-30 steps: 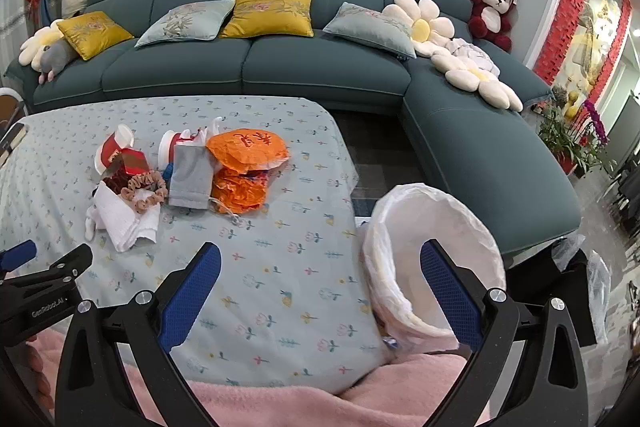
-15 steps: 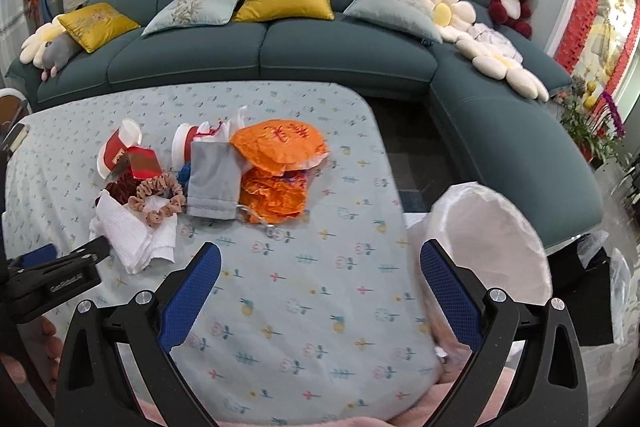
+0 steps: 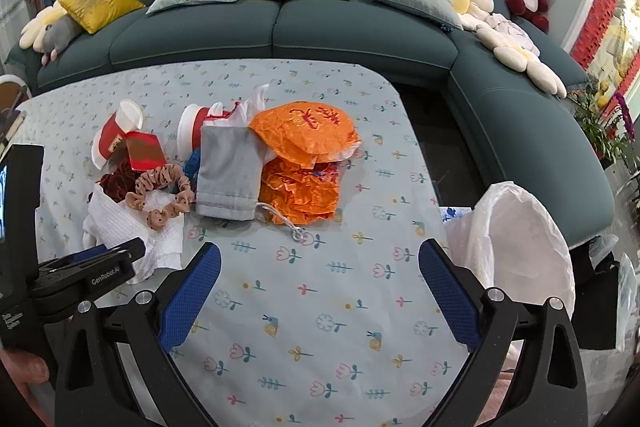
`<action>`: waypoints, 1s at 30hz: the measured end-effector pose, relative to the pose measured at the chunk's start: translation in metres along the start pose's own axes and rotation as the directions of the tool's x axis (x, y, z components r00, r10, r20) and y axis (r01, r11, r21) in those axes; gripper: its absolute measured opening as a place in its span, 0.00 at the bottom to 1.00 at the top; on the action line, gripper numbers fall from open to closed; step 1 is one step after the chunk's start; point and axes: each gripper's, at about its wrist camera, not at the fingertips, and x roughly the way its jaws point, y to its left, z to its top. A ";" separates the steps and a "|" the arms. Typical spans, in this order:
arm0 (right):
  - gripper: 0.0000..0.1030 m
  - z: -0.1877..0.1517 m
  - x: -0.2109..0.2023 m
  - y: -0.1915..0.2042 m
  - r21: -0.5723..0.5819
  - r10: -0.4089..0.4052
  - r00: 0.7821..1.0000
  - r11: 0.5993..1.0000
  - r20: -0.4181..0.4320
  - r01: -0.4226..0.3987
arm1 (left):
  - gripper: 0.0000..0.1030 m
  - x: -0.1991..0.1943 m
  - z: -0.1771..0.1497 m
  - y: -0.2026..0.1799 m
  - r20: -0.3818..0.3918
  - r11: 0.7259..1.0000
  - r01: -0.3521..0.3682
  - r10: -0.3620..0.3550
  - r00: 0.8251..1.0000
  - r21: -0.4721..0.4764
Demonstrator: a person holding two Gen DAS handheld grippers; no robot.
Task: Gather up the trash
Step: 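Grasp the white tissue with the left tool while the right grasps the tan scrunchie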
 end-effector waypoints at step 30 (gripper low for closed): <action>0.32 0.023 0.084 0.099 0.092 0.321 0.929 0.947 -0.184 -0.309 | 0.05 -0.031 0.007 0.015 0.065 0.997 0.006 -0.011 0.998 0.074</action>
